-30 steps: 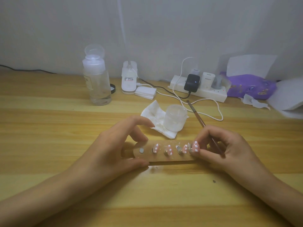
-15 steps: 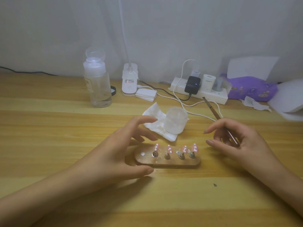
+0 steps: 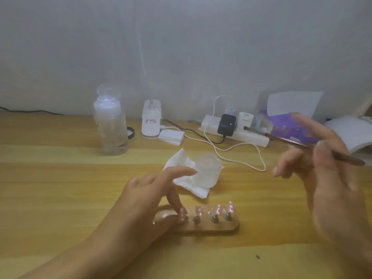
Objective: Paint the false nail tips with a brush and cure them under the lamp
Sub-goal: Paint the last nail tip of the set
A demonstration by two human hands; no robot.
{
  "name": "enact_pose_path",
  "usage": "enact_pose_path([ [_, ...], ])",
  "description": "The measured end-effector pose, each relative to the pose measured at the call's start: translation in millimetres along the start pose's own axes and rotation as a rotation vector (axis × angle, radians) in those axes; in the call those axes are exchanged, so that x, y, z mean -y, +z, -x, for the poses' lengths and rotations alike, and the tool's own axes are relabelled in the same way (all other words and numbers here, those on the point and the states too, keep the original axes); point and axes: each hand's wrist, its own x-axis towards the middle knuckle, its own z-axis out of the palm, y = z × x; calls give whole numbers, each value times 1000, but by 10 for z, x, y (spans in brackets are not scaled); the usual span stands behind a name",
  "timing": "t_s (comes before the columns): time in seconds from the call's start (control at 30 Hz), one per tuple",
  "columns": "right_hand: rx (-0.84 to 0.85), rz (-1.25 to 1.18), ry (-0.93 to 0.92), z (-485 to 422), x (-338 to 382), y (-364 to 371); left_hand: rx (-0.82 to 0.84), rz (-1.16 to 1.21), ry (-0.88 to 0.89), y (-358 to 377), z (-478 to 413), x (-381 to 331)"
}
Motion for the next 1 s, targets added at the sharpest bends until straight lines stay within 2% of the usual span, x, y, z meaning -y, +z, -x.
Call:
enact_pose_path([
  [0.07,-84,-26,-7,-94,56,-83,-61,-92,116,-20,-2,-41],
  [0.17,-144,-125,103,-248,112,-214,-98,108,207,-171,-84,-90],
  [0.3,-192,-309,341,-444,123,-224,-191,247,197,-436,-431,-110],
  [0.47,-194,-389,484,-541,-52,36,-226,371,67,-253,-789,-27],
  [0.7,-192,-377,581,-464,-338,242,-205,424,-79,90,-773,186],
  [1.0,-75,-425,512,-307,-416,344,-225,406,-91,153,-694,245],
])
